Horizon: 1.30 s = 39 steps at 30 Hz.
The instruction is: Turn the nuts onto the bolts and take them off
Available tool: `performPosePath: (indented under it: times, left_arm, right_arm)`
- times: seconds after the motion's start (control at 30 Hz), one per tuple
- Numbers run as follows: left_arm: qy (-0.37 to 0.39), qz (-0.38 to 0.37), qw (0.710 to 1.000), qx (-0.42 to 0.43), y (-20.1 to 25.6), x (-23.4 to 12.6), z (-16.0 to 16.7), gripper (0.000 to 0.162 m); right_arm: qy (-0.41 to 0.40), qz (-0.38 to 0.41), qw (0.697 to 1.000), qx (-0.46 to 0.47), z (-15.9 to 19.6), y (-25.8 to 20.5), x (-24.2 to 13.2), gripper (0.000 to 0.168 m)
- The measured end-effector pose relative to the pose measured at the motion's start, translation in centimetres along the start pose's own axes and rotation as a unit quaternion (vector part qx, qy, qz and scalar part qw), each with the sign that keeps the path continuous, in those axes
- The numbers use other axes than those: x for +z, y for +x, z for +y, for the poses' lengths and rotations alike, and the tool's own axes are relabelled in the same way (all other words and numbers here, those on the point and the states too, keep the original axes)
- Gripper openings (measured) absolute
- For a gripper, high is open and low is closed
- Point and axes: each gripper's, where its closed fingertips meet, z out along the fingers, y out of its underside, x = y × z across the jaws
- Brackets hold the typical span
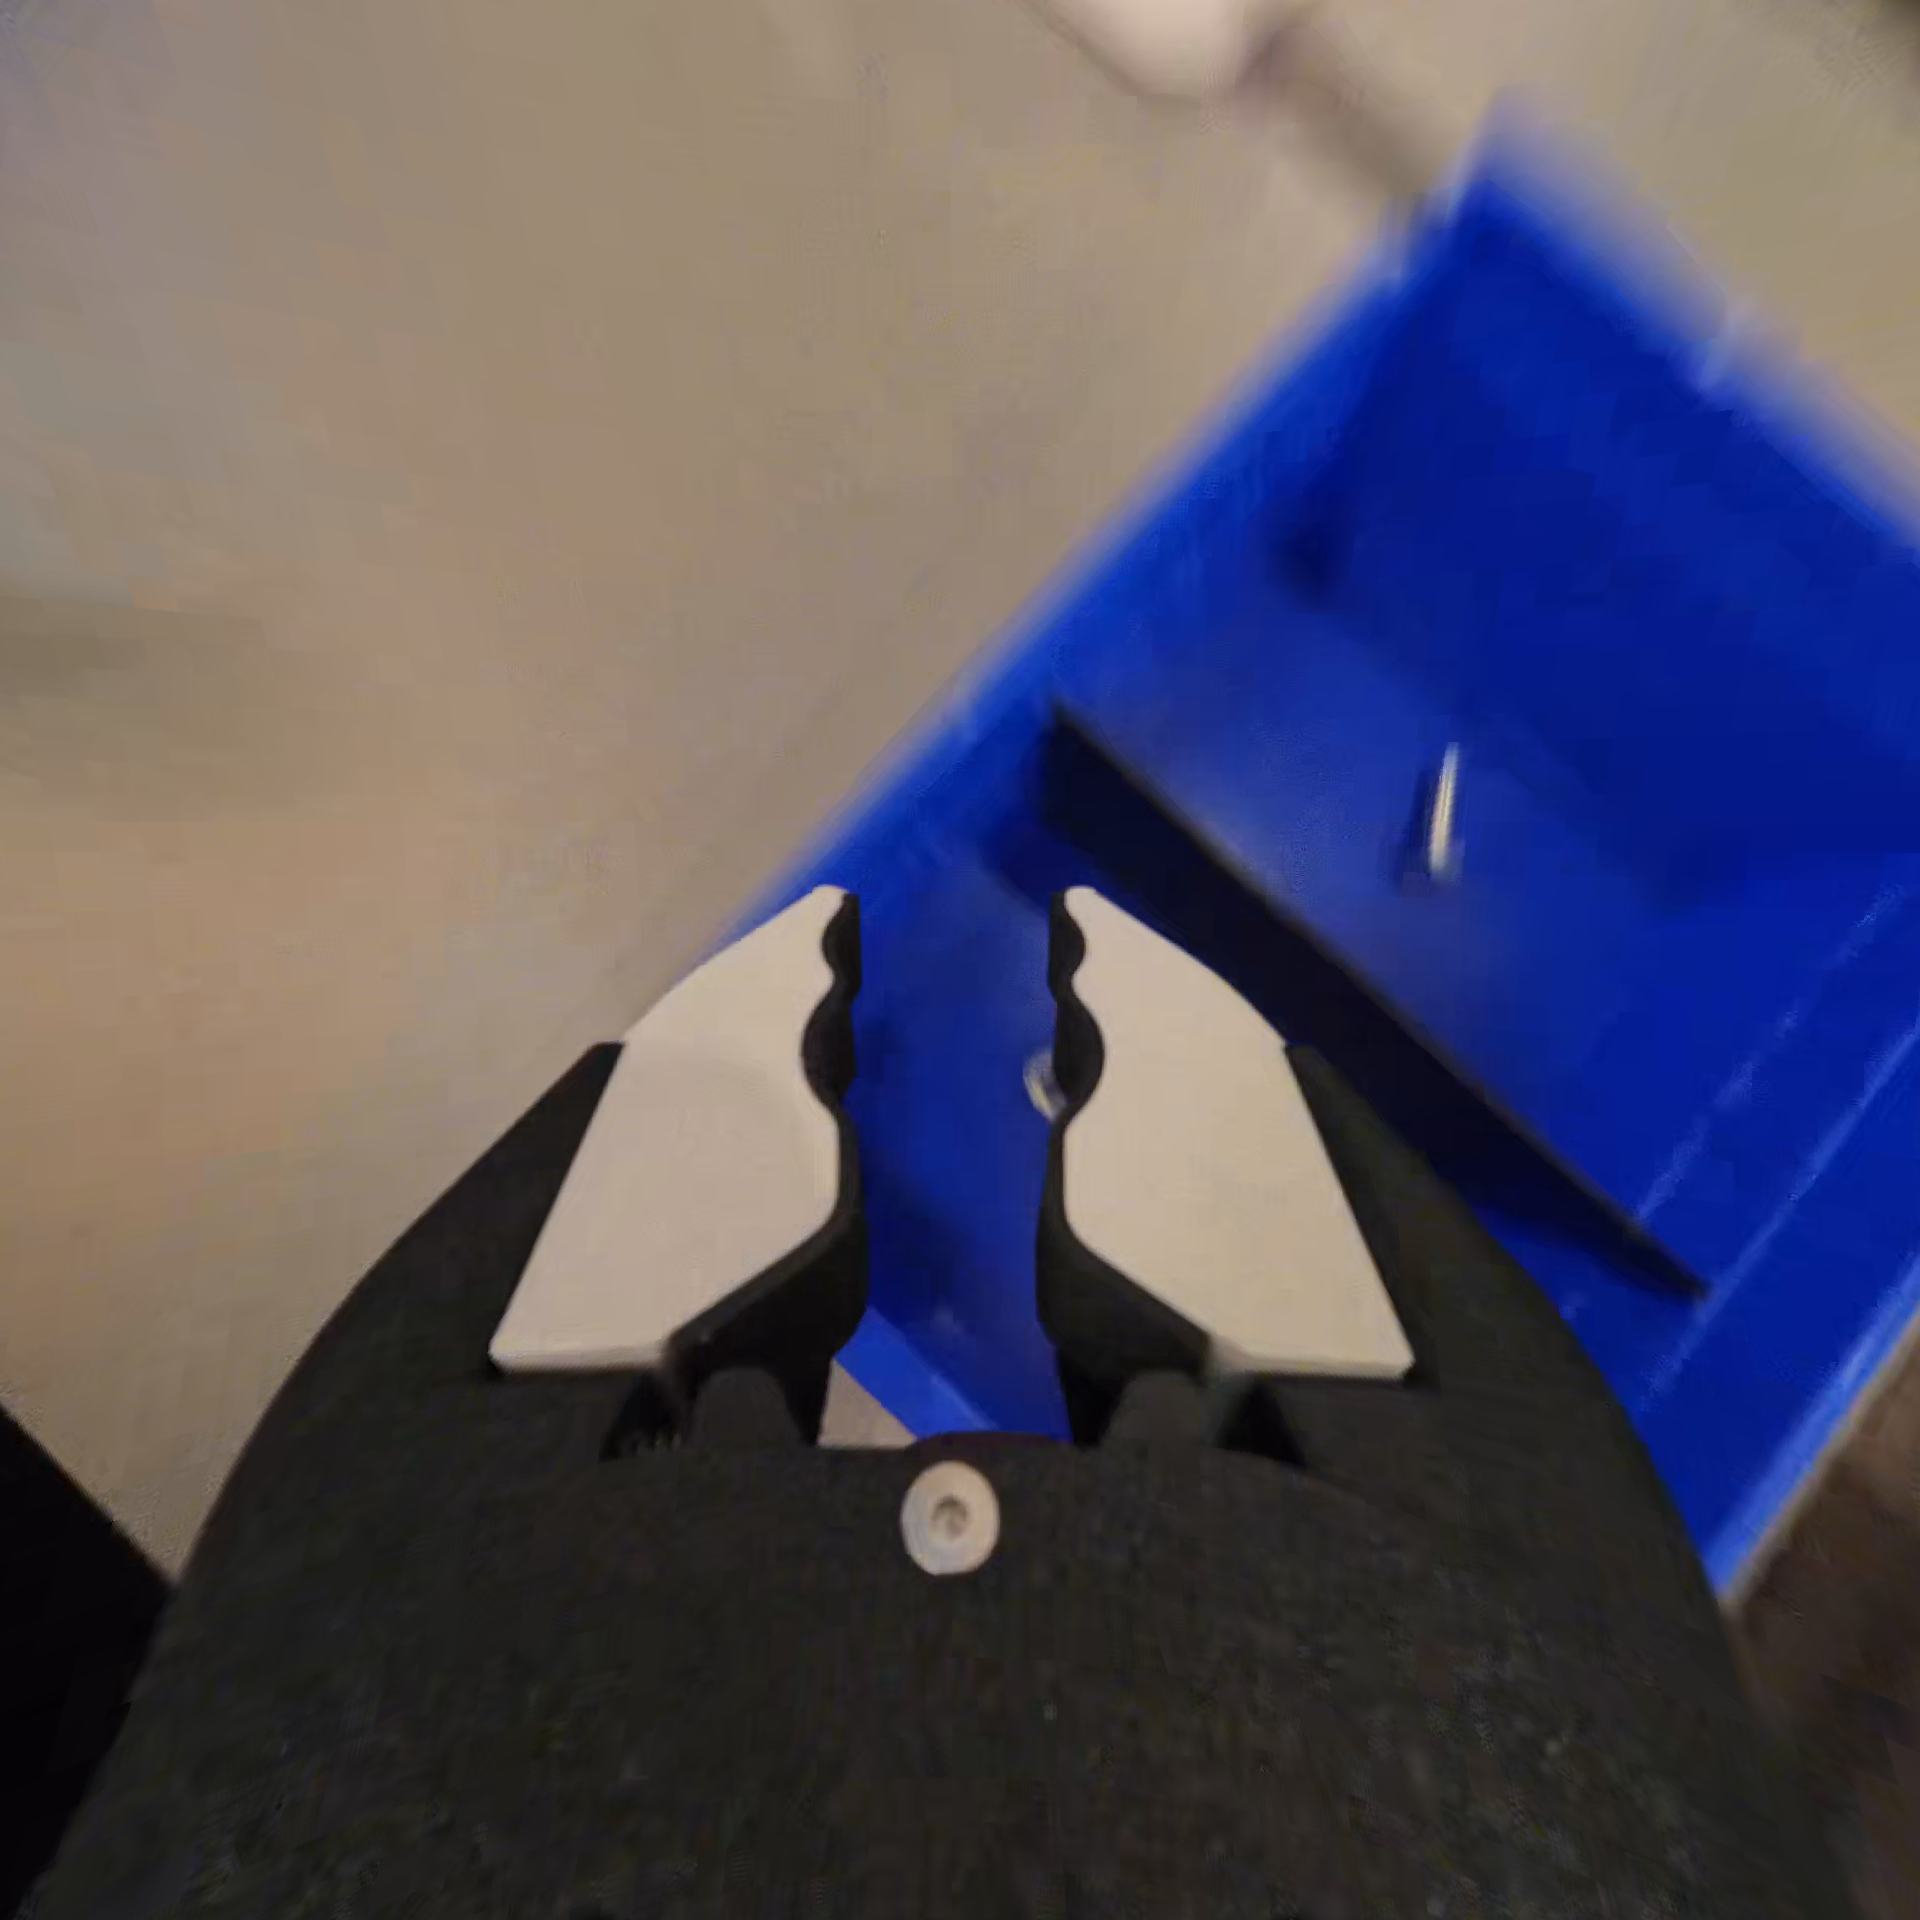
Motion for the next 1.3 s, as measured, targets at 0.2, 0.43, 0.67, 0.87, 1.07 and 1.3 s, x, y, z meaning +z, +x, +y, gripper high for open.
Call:
performPosePath:
  times: [0.2, 0.43, 0.67, 0.87, 1.07, 1.3]
  left_arm:
    - [0.016, 0.078, 0.995, -0.066, 0.8, -0.6, -1.3, 0.017]
    - [0.005, 0.076, 0.996, -0.054, 1.7, -0.3, -0.3, 0.017]
    - [-0.002, 0.082, 0.995, -0.051, 2.3, 0.0, 0.2, 0.017]
    - [0.005, 0.077, 0.996, -0.048, 2.2, 0.2, 0.2, 0.017]
    - [0.055, 0.001, 0.998, -0.032, 0.1, -1.6, -1.3, 0.057]
    - [0.020, -0.054, 0.998, -0.041, -2.5, -1.7, 0.2, 0.060]
  right_arm:
    - [0.322, -0.349, 0.878, -0.059, -9.0, -19.5, -6.8, 0.036]
    - [0.249, -0.454, 0.854, -0.049, -6.3, -28.2, 1.8, 0.033]
    - [0.240, -0.441, 0.862, -0.063, -6.2, -29.5, 3.0, 0.010]
    - [0.243, -0.432, 0.866, -0.068, -5.9, -29.2, 2.9, 0.009]
    - [0.279, -0.384, 0.879, -0.051, -7.2, -25.3, 0.2, 0.009]
    - [0.308, -0.077, 0.948, -0.035, -12.2, -4.5, -10.3, 0.009]
